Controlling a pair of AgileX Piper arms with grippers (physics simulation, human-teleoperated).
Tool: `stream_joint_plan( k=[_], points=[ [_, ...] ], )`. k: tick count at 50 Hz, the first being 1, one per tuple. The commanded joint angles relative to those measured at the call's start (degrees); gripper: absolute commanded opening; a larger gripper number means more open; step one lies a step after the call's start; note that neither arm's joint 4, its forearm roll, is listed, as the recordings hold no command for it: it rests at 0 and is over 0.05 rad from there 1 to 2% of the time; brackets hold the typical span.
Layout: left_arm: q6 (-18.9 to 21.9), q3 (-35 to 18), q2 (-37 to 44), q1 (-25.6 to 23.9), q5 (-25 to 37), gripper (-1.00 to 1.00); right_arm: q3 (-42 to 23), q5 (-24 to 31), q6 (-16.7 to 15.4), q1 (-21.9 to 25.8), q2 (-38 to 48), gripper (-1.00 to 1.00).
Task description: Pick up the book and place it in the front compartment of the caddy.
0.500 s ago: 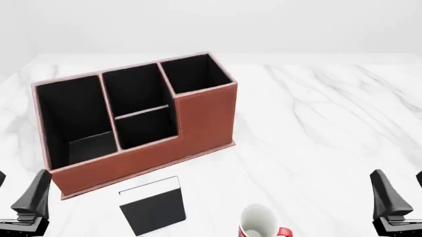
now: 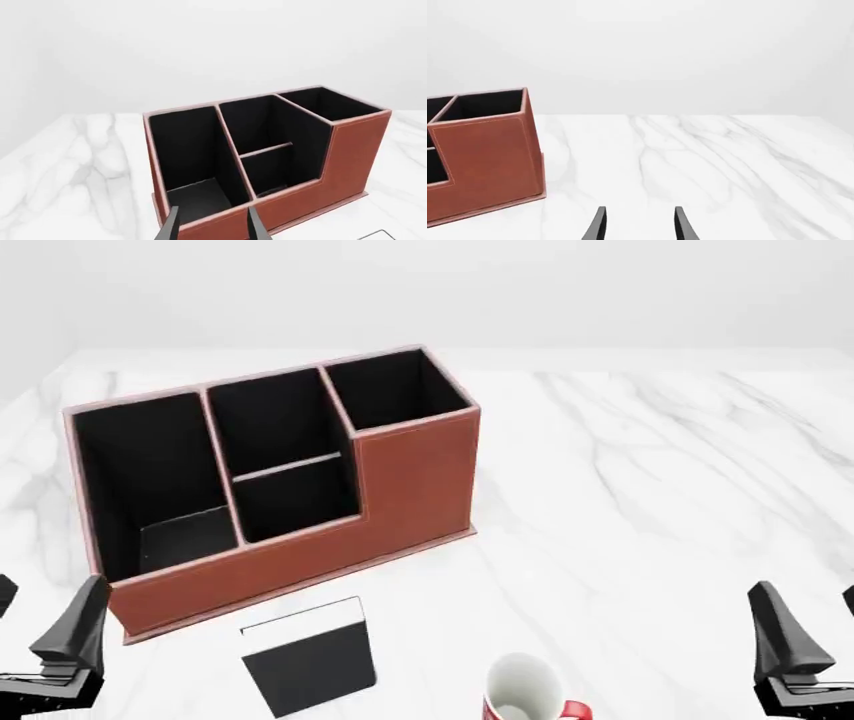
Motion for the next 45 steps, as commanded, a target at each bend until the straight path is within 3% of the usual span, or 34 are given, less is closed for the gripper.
stream_joint_plan(
  k=[1, 3, 5, 6, 7, 8, 10, 13, 25, 31, 35, 37, 39, 45],
  points=[
    [-1.1, 0.6, 5.4, -4.2, -4.9, 1.0, 0.0, -0.1, 0.0, 0.0, 0.1, 1.0],
    [-0.8, 0.6, 6.1, -4.4, -5.5, 1.0, 0.0, -0.1, 0.0, 0.0, 0.1, 1.0],
    [-0.9, 0.2, 1.9, -6.3, -2.6, 1.0, 0.0, -0.2, 0.0, 0.0, 0.2, 1.0],
    [1.3, -1.1, -2.0, -13.3, 1.0, 1.0, 0.0, -0.3, 0.0, 0.0, 0.3, 1.0],
    [0.7, -1.9, 0.4, -10.3, 0.6, 1.0, 0.0, -0.3, 0.0, 0.0, 0.3, 1.0],
    [1.0, -2.7, 9.9, -8.1, -3.8, 1.0, 0.0, -0.4, 0.0, 0.0, 0.4, 1.0],
    [0.2, -5.0, 6.3, -10.2, -0.3, 1.0, 0.0, -0.5, 0.0, 0.0, 0.4, 1.0],
    [4.4, -9.1, 11.9, -10.5, 0.8, 1.0, 0.1, -0.5, 0.0, 0.0, 0.5, 1.0],
    [6.9, -21.4, 19.5, -11.4, 11.3, 1.0, 0.0, -0.4, 0.0, 0.0, 0.4, 1.0],
    [8.6, -28.0, 23.6, -15.2, 17.3, 1.0, 0.0, -0.2, 0.0, 0.0, 0.2, 1.0],
    [6.8, -31.3, 25.7, -18.5, 20.5, 1.0, 0.0, -0.1, 0.0, 0.0, 0.1, 1.0],
    [9.2, -32.2, 28.4, -16.9, 21.8, 1.0, 0.0, -0.1, 0.0, 0.0, 0.1, 1.0],
    [8.8, -33.8, 31.0, -19.7, 23.2, 1.0, 0.0, -0.1, 0.0, 0.0, 0.0, 1.0],
    [11.4, -38.3, 36.5, -22.0, 28.4, 1.0, 0.0, 0.0, 0.0, 0.0, 0.0, 1.0]
  ],
)
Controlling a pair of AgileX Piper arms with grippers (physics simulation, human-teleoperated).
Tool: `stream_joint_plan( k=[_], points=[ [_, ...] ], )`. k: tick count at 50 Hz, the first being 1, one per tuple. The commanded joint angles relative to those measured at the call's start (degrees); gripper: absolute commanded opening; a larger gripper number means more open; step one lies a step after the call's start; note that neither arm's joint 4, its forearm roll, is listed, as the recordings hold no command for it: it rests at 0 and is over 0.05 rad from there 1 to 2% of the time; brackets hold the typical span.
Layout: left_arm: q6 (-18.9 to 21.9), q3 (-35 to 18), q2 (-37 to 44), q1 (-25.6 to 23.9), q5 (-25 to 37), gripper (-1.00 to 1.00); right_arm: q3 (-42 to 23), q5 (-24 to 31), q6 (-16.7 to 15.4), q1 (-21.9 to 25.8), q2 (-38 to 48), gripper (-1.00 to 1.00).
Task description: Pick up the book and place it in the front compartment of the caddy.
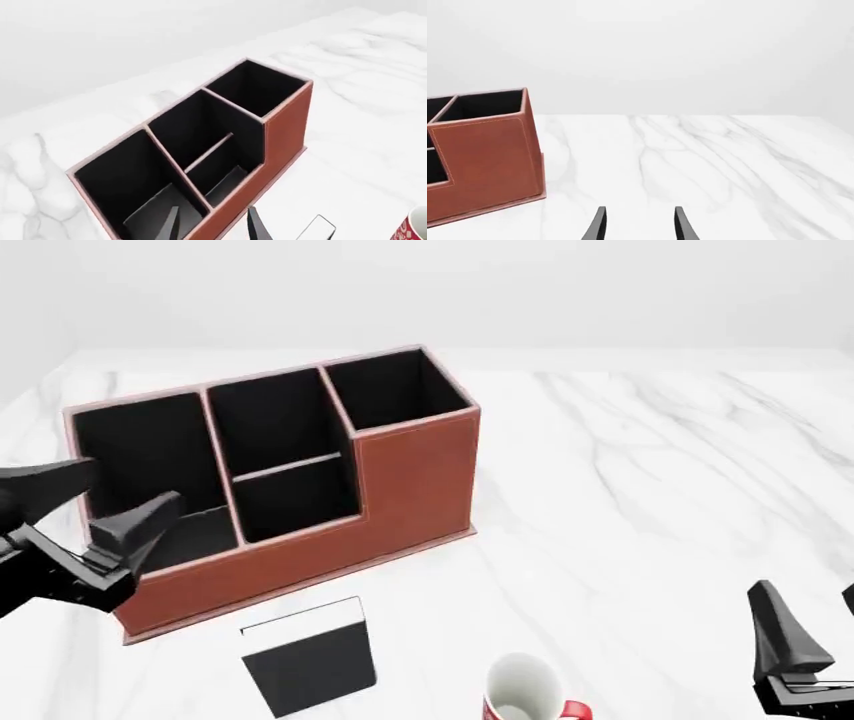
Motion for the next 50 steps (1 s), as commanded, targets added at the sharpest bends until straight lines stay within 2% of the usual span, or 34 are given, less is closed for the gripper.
stream_joint_plan(
  k=[1, 4, 5, 6, 7, 10, 13, 16, 20, 23, 26, 28, 30, 33, 36, 39, 46, 50],
  points=[
    [3.1, -8.9, 10.1, -5.1, 9.5, 1.0, 0.0, 0.4, 0.0, 0.0, -0.4, 1.0],
    [4.1, -9.9, 11.3, -4.9, 11.5, 1.0, 0.0, 0.4, 0.0, 0.0, -0.4, 1.0],
    [5.5, -10.5, 11.1, -4.3, 12.8, 1.0, 0.0, 0.4, 0.0, 0.0, -0.4, 1.0],
    [4.8, -11.6, 10.1, -6.5, 13.6, 1.0, 0.0, 0.4, 0.0, 0.0, -0.4, 1.0],
    [4.6, -12.9, 10.3, -5.6, 15.3, 1.0, 0.0, 0.4, 0.0, 0.0, -0.4, 1.0],
    [7.7, -14.3, 10.9, -4.7, 18.6, 1.0, 0.0, 0.3, 0.0, 0.0, -0.4, 1.0],
    [8.8, -16.0, 11.7, -5.5, 21.3, 1.0, 0.0, 0.4, 0.0, 0.0, -0.4, 1.0],
    [10.7, -16.3, 12.8, -5.8, 22.9, 1.0, 0.0, 0.4, 0.1, 0.0, -0.4, 1.0],
    [11.3, -17.5, 14.6, -8.0, 25.4, 1.0, 0.0, 0.4, 0.0, 0.0, -0.4, 1.0],
    [13.9, -17.0, 15.8, -8.0, 27.0, 1.0, 0.0, 0.4, 0.0, 0.0, -0.4, 1.0],
    [13.9, -17.8, 16.6, -9.4, 28.3, 1.0, 0.0, 0.4, 0.0, 0.0, -0.4, 1.0],
    [15.8, -17.7, 17.3, -9.0, 29.4, 1.0, 0.0, 0.4, 0.0, 0.0, -0.4, 1.0],
    [15.2, -19.5, 17.8, -10.4, 30.5, 1.0, 0.0, 0.4, 0.1, 0.0, -0.4, 1.0],
    [17.6, -20.0, 18.4, -9.2, 32.3, 1.0, 0.0, 0.4, 0.0, 0.0, -0.4, 1.0],
    [16.7, -21.6, 19.2, -11.0, 33.5, 1.0, 0.0, 0.4, 0.0, 0.0, -0.4, 1.0],
    [20.3, -21.5, 19.3, -8.7, 35.4, 1.0, 0.0, 0.4, 0.0, 0.0, -0.4, 1.0],
    [21.8, -22.8, 21.4, -9.4, 38.5, 1.0, 0.0, 0.4, 0.0, 0.0, -0.4, 1.0],
    [20.8, -24.2, 23.5, -11.6, 39.8, 1.0, 0.0, 0.4, 0.0, 0.0, -0.4, 1.0]
  ],
)
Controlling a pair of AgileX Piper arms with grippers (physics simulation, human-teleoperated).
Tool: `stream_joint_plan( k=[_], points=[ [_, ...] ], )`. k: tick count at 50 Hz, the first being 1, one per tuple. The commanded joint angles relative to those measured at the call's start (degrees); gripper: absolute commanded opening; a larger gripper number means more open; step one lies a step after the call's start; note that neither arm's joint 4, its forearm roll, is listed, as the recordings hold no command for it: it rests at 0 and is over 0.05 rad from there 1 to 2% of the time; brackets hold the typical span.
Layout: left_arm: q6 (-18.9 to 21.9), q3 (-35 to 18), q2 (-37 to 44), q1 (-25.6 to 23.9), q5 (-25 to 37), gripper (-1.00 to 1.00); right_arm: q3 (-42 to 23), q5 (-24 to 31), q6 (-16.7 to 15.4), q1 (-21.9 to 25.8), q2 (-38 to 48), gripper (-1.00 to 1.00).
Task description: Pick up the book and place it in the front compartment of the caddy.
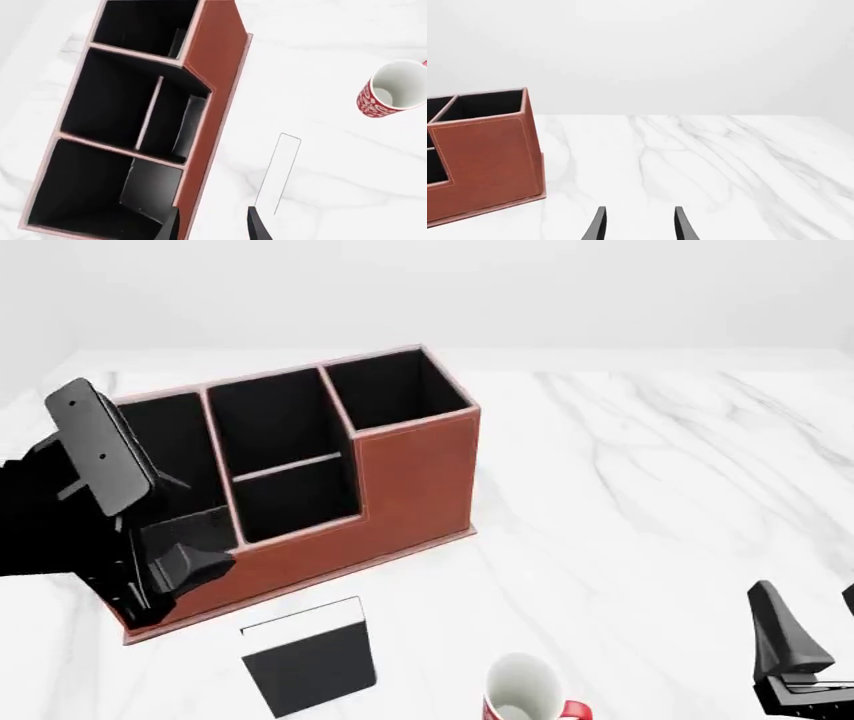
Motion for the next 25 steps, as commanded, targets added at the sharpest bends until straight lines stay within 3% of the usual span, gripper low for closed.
stream_joint_plan(
  k=[1, 25],
  points=[
    [2.1, -2.2, 4.2, -2.4, 4.7, 1.0, 0.0, 0.3, 0.0, 0.0, -0.3, 1.0],
    [2.9, -3.2, 9.5, -4.9, 6.9, 1.0, 0.0, 0.3, 0.0, 0.0, -0.3, 1.0]
  ],
)
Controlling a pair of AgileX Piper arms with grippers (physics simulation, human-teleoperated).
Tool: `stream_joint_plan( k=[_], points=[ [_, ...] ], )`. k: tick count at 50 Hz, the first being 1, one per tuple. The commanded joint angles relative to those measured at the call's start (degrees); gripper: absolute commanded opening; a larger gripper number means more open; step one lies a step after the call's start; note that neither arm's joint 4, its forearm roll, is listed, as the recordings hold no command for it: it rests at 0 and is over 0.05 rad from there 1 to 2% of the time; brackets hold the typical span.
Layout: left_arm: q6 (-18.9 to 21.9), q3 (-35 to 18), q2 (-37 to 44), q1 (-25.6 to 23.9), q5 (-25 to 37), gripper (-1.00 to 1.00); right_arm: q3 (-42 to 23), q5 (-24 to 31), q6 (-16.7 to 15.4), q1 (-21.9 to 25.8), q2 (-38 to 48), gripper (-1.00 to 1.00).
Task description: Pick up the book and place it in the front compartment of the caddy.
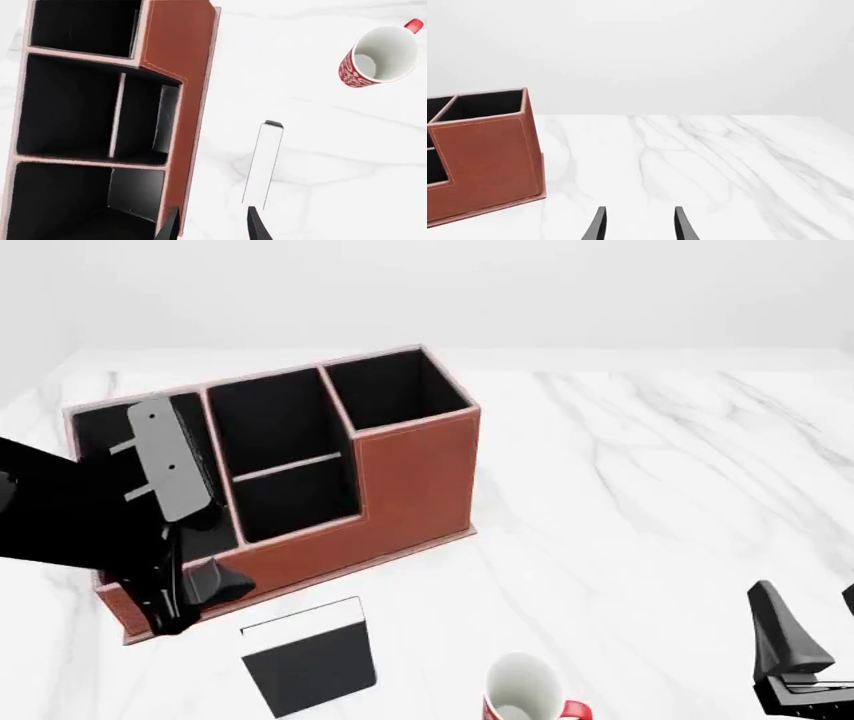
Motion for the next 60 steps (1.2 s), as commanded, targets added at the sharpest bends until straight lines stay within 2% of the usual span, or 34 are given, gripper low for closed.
stream_joint_plan(
  k=[1, 60],
  points=[
    [-0.1, 0.3, 2.3, -1.7, 0.8, 1.0, 0.0, 0.3, 0.0, 0.0, -0.3, 1.0],
    [-8.4, 3.3, 13.8, -13.4, -4.2, 1.0, 0.0, 0.3, 0.0, 0.0, -0.3, 1.0]
  ],
)
